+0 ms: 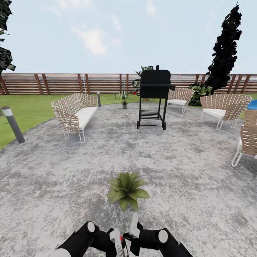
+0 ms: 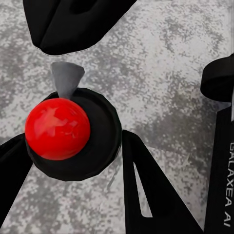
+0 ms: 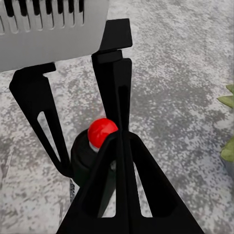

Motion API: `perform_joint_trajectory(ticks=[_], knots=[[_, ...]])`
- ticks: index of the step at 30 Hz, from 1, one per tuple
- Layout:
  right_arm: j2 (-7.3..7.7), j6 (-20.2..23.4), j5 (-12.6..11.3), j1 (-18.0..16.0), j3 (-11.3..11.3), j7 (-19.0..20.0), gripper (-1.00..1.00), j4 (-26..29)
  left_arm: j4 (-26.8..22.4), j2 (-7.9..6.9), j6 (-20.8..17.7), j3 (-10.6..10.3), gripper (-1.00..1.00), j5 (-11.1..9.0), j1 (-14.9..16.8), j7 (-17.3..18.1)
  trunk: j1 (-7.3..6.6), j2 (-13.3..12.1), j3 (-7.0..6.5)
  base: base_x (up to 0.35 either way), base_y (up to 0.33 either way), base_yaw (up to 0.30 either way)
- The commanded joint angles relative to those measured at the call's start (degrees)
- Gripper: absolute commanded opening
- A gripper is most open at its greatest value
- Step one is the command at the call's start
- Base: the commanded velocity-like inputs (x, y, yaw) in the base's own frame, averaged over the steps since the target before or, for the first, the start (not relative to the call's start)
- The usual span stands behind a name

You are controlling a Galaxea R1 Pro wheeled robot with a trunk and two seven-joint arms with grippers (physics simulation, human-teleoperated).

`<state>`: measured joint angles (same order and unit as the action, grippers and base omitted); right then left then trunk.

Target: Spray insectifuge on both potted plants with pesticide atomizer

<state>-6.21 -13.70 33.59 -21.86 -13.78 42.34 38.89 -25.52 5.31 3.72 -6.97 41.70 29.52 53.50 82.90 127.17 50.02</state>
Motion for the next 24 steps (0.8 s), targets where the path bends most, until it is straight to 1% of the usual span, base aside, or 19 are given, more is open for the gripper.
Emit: perform_joint_trajectory(ticks=[1, 24], knots=[[-0.01, -0.36, 0.60, -0.02, 0.07, 0.02, -1.00, 0.05, -0.06, 0.01, 0.39, 0.05, -1.00, 0.50, 0.02, 0.11, -0.01, 0.02, 0.06, 0.000, 0.000, 0.000], [0.01, -0.36, 0.60, -0.02, 0.07, 0.02, -1.00, 0.05, -0.59, 0.03, 0.41, 0.20, -1.00, 0.40, 0.10, 0.11, -0.01, 0.02, 0.06, 0.000, 0.000, 0.000]])
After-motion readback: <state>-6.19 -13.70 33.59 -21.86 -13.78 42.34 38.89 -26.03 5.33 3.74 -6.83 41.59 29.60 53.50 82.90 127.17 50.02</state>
